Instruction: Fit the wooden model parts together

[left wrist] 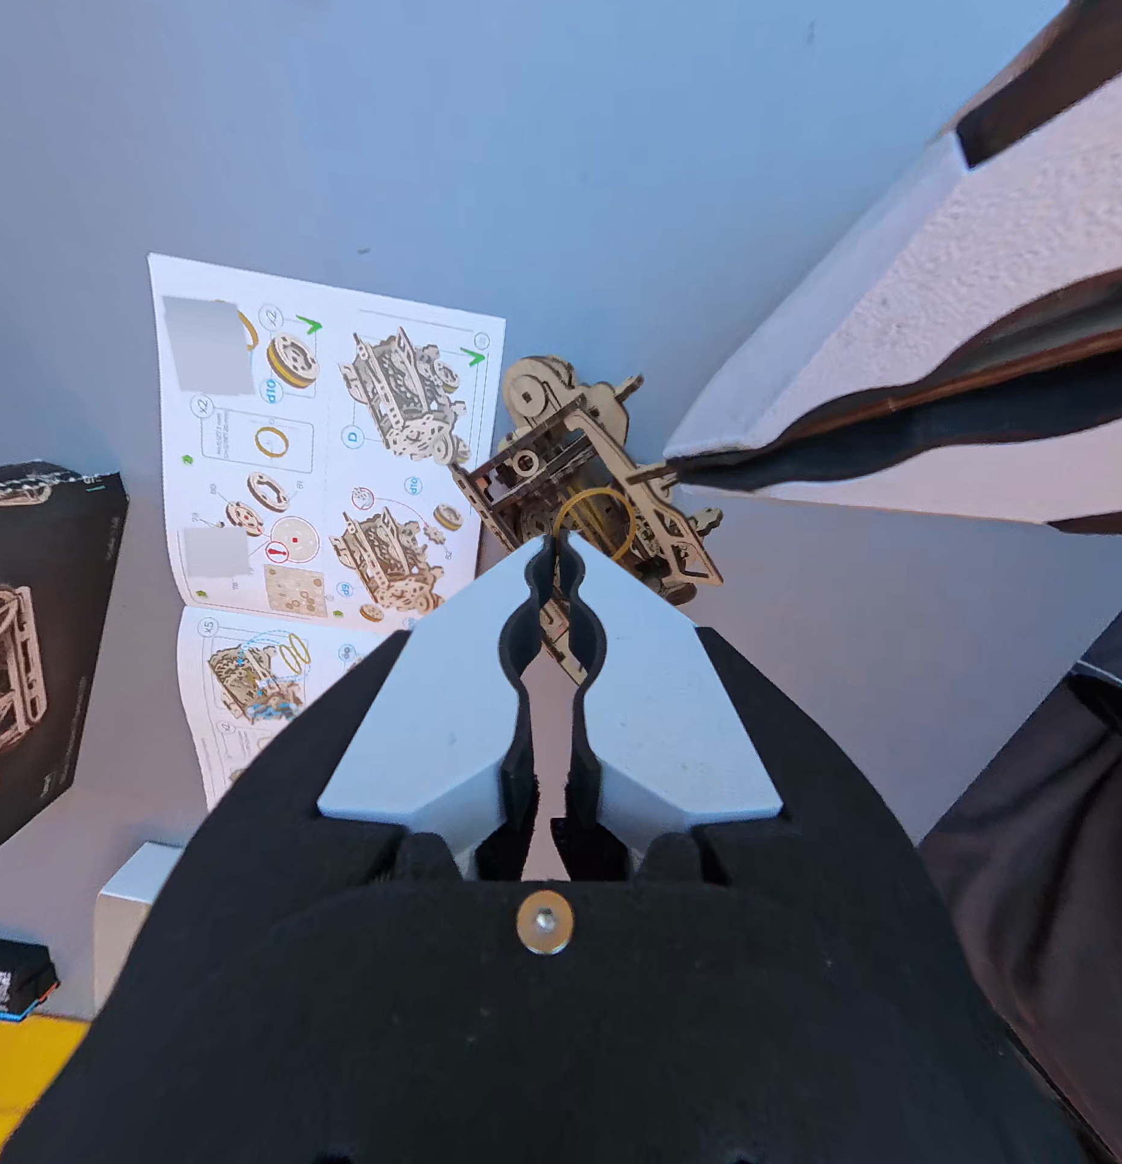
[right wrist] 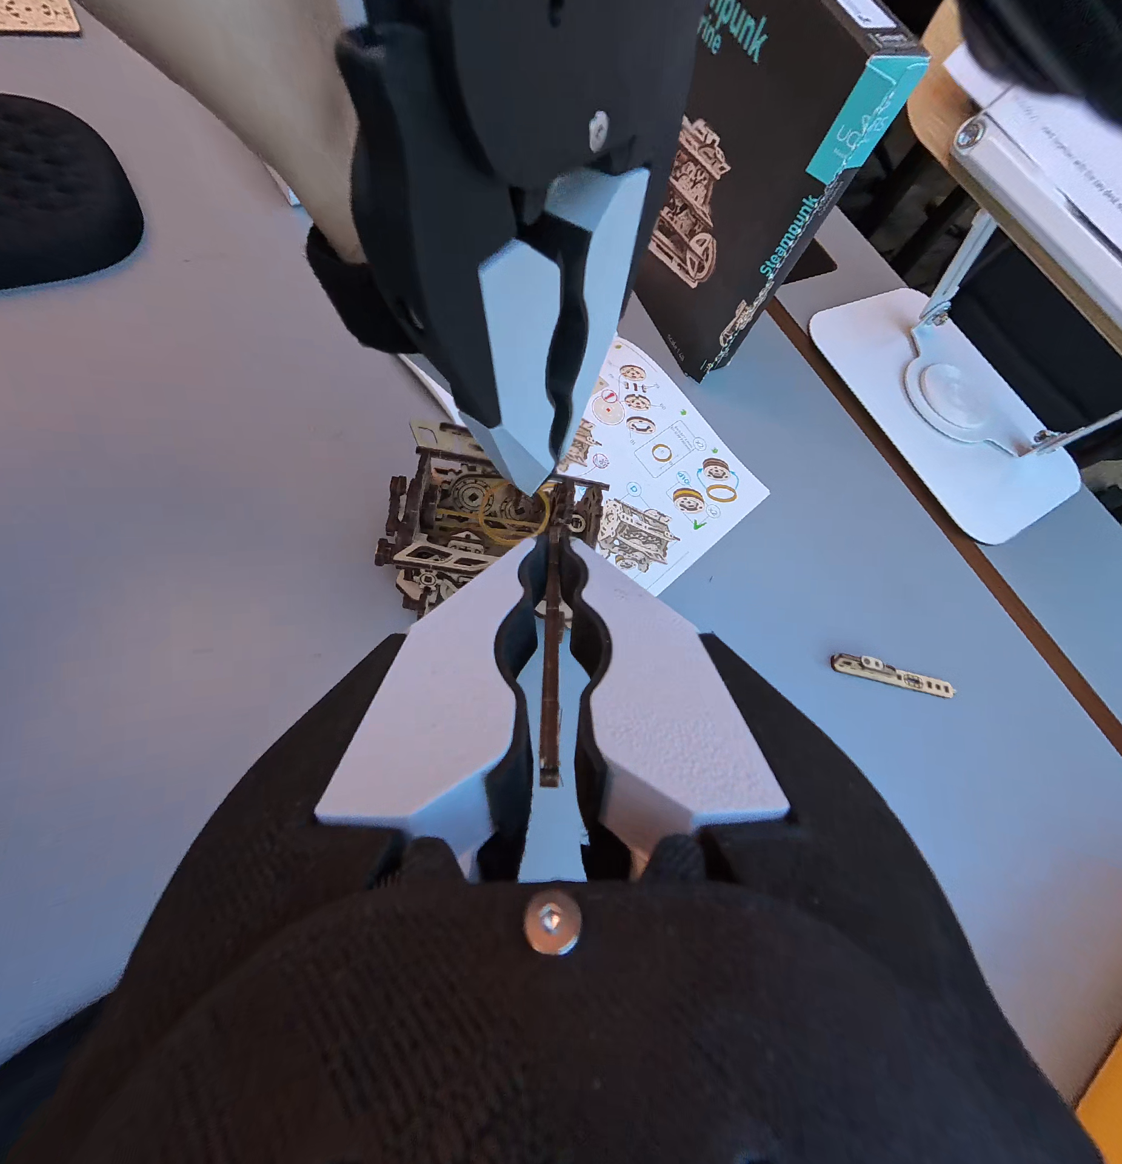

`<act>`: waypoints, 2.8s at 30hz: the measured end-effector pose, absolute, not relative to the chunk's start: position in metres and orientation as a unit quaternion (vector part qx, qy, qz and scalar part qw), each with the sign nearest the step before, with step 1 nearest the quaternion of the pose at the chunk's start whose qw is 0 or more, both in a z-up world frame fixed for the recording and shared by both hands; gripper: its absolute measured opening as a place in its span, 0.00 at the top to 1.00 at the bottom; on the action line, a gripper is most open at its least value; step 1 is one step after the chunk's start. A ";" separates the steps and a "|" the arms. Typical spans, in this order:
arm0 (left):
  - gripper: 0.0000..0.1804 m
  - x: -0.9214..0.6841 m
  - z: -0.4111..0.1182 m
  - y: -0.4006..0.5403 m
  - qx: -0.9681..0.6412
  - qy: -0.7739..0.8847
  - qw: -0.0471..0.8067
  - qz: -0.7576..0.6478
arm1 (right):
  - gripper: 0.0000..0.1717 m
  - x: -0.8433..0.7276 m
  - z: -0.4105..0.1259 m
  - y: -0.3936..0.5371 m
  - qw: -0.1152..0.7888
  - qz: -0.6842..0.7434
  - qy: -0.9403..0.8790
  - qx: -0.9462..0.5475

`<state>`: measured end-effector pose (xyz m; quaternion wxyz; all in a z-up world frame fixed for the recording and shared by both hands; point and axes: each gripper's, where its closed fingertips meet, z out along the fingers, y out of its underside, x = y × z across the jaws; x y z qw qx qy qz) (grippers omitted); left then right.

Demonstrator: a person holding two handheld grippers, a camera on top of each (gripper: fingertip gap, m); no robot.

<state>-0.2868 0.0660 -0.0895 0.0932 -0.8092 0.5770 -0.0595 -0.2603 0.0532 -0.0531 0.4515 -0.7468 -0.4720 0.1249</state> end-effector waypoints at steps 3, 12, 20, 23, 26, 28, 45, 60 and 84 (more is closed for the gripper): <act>1.00 -0.289 -0.092 0.072 -0.812 0.576 0.085 -0.037 | 0.99 -0.264 -0.058 0.054 0.445 0.129 -0.481 -0.744; 1.00 -0.285 -0.091 0.071 -0.814 0.578 0.052 -0.015 | 0.99 -0.265 -0.062 0.055 0.467 0.162 -0.468 -0.732; 1.00 -0.284 -0.094 0.071 -0.802 0.596 0.029 0.019 | 1.00 -0.268 -0.069 0.055 0.475 0.179 -0.471 -0.721; 1.00 -0.283 -0.098 0.066 -0.801 0.598 0.014 0.015 | 1.00 -0.267 -0.071 0.057 0.477 0.172 -0.470 -0.722; 1.00 -0.282 -0.097 0.067 -0.795 0.606 0.018 0.024 | 1.00 -0.265 -0.071 0.057 0.479 0.165 -0.470 -0.723; 1.00 -0.281 -0.098 0.069 -0.795 0.605 0.018 0.024 | 1.00 -0.266 -0.073 0.057 0.476 0.168 -0.470 -0.724; 1.00 -0.283 -0.104 0.071 -0.794 0.608 0.016 0.029 | 1.00 -0.270 -0.075 0.060 0.515 0.114 -0.471 -0.707; 1.00 -0.283 -0.105 0.072 -0.793 0.609 0.021 0.024 | 1.00 -0.272 -0.082 0.064 0.526 -0.006 -0.553 -0.646; 1.00 -0.281 -0.104 0.073 -0.791 0.611 0.021 0.022 | 1.00 -0.272 -0.084 0.069 0.522 0.003 -0.538 -0.662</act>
